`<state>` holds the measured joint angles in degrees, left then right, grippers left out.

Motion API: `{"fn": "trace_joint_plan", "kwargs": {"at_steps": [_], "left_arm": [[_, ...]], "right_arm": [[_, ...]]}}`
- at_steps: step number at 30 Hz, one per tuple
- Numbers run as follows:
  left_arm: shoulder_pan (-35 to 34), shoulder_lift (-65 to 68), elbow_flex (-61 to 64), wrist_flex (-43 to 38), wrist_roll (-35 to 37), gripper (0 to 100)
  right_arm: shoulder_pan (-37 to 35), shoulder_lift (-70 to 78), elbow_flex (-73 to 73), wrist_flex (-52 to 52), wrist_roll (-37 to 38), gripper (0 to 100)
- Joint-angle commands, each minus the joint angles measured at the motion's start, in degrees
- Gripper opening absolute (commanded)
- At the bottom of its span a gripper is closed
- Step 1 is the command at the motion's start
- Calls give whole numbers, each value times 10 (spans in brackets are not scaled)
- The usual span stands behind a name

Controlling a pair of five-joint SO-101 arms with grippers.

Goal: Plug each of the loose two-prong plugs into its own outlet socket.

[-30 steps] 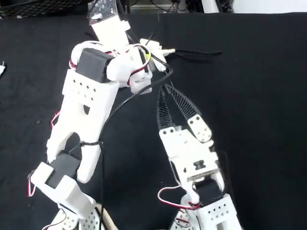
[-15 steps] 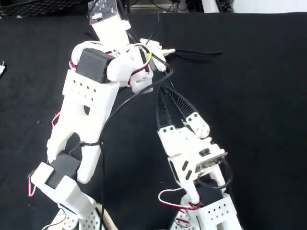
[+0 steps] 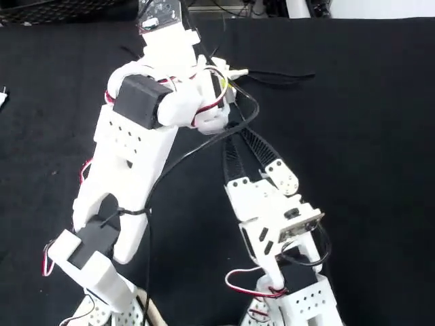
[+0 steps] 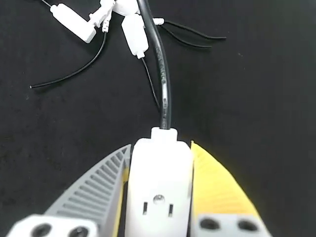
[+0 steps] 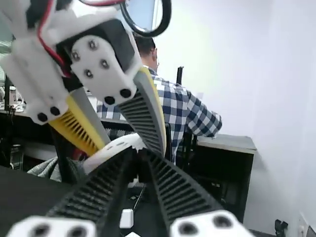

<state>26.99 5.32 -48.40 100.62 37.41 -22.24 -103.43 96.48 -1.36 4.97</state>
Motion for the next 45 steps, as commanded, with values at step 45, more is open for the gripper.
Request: {"fn": "trace_joint_plan", "kwargs": {"at_steps": [45], "left_arm": [[19, -42, 23, 2, -84, 29]], "right_arm": [[-72, -67, -86, 117, 38, 14]]}}
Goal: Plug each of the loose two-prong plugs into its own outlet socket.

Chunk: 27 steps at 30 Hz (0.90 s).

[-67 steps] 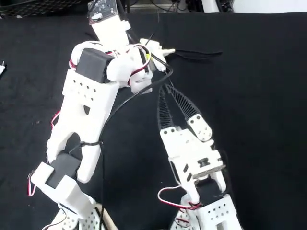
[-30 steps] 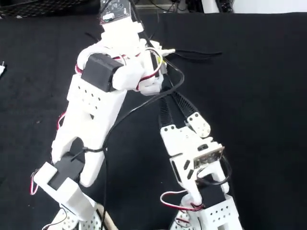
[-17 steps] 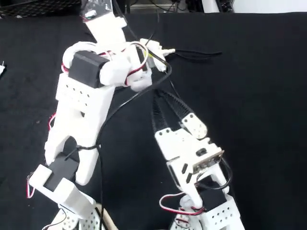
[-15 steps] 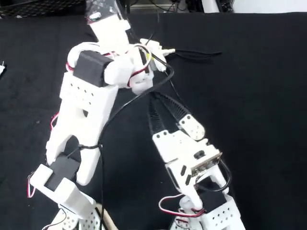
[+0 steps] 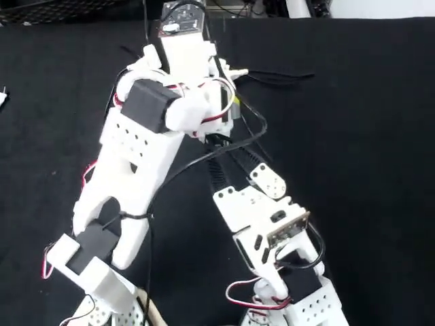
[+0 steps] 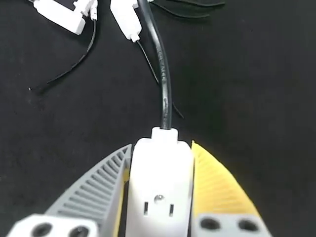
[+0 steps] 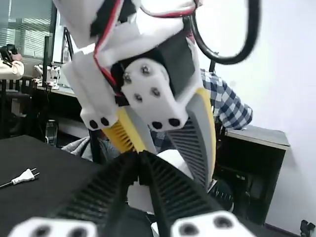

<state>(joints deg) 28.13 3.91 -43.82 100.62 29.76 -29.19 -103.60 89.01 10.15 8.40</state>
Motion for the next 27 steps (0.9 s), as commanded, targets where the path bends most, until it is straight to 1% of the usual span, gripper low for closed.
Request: {"fn": "trace_joint_plan", "kwargs": {"at_steps": [1, 8, 14, 17, 22, 25, 27], "left_arm": [[7, -28, -22, 2, -5, 29], [7, -35, -27, 2, -4, 29], [7, -74, -25, 2, -4, 29], [7, -76, -26, 2, -4, 29], [7, -79, -26, 0, -3, 29], [7, -81, -30, 0, 27, 29], [7, -80, -50, 1, 31, 29]], "right_arm": [[3, -65, -11, 2, 4, 13], [24, -59, 2, 3, 4, 13], [74, -54, 45, -17, 0, 13], [76, -54, 74, -38, 1, 13], [62, -54, 75, -17, -1, 13], [58, -54, 75, 11, -1, 13], [58, -54, 75, 28, -1, 13]]}}
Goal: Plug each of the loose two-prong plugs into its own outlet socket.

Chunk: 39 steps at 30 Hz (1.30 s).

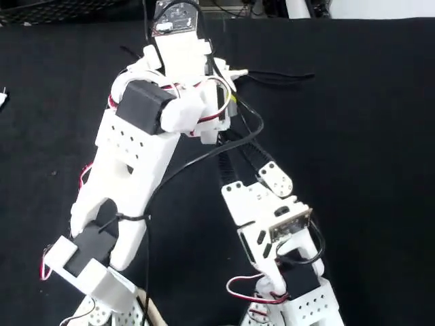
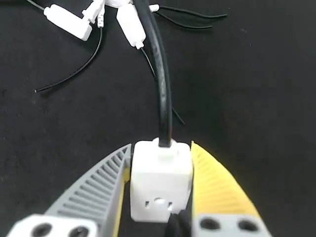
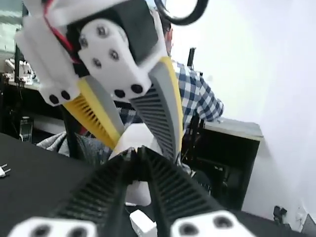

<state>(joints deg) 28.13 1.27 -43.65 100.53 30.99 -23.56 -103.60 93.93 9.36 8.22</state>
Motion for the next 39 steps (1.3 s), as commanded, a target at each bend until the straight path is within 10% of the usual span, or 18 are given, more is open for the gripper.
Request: {"fn": "trace_joint_plan", "kwargs": {"at_steps": [1, 39], "left_arm": [[7, -54, -59, 2, 19, 29], [-48, -50, 47, -80, 19, 29]], "right_arm": [[2, -54, 26, 45, 1, 13], [-67, -66, -146, 191, 1, 13]]}}
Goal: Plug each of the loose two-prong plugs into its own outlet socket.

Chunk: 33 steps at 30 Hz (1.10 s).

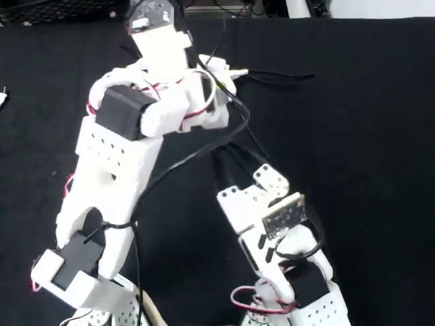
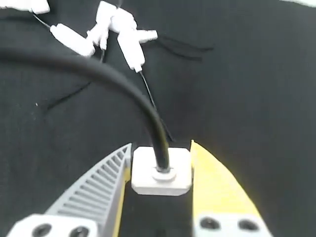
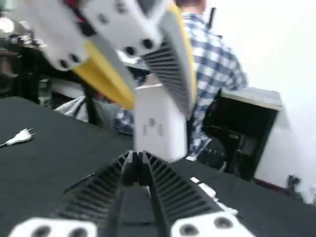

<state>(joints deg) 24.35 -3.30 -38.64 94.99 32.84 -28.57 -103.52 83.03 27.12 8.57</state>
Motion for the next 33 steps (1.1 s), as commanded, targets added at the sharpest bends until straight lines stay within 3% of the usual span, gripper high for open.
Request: {"fn": "trace_joint_plan", "kwargs": {"at_steps": [1, 5, 10, 21, 25, 33], "left_arm": [[-9, -4, -3, -25, 1, 29], [-4, -7, -3, -18, 2, 29], [44, -8, -7, 53, 0, 29], [35, -10, -9, 47, -2, 29], [36, -11, -24, 58, -2, 29], [60, -11, -22, 60, -2, 29]], "right_arm": [[-18, -68, -39, 14, -3, 13], [-18, -67, -35, 13, -2, 13], [-6, -67, -11, -33, 3, 13], [11, -65, 98, -185, 42, 13], [57, -48, 136, -236, 40, 13], [128, -27, 136, -237, 40, 13]]}}
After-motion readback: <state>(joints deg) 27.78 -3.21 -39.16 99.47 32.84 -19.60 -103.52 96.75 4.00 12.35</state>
